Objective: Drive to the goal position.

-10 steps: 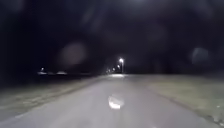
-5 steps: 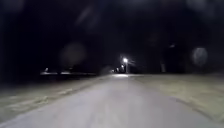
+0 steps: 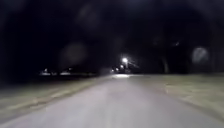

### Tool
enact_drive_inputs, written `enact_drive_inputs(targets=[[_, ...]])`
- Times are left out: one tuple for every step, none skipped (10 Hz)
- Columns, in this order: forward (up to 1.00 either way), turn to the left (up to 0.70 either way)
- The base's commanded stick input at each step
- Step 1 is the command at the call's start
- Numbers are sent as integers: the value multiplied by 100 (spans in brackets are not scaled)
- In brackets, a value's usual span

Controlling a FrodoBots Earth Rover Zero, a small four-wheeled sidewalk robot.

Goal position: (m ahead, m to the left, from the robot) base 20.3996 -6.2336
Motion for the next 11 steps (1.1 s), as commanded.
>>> enact_drive_inputs(targets=[[85, -2], [85, -2], [85, -2], [85, 0], [85, 0], [85, 0], [85, 0], [85, 0], [85, 0], [85, 6], [85, 12]])
